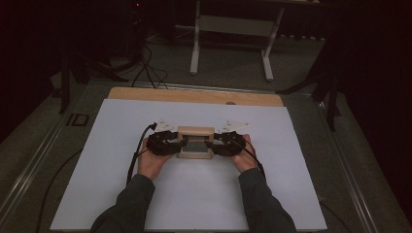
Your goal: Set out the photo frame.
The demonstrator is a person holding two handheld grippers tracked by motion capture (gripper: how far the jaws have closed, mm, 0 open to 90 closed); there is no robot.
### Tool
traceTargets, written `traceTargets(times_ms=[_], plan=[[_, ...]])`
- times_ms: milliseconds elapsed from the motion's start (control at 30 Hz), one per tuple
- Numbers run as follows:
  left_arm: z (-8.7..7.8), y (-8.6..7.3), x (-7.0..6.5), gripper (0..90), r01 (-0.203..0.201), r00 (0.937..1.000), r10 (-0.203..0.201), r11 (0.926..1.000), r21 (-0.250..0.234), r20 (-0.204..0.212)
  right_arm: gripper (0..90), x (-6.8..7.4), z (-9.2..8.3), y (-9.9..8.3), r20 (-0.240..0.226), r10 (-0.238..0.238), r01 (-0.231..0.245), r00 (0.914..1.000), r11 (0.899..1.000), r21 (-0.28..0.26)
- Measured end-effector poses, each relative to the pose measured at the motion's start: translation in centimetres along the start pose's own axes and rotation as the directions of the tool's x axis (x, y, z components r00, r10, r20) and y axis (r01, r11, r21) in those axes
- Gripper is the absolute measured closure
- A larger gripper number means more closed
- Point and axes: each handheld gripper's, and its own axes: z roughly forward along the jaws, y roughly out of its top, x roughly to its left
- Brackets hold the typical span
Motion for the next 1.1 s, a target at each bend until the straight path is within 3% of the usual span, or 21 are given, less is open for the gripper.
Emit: traceTargets(times_ms=[400, 1100], plan=[[0.59, -0.17, 0.42, 49.4, 0.021, 0.9998, -0.021, 0.9998, 0.001, 0.006, 53.9, -0.18, 0.47, -0.27, 0.012, 0.022, -0.022, 0.9997, 0.999, 0.031], [0.85, -0.25, 0.35, 48.0, 0.028, 0.9994, -0.029, 0.9995, 0.013, 0.020, 54.9, -0.37, 0.38, -0.45, 0.001, 0.034, -0.034, 0.9994, 0.999, 0.032]])
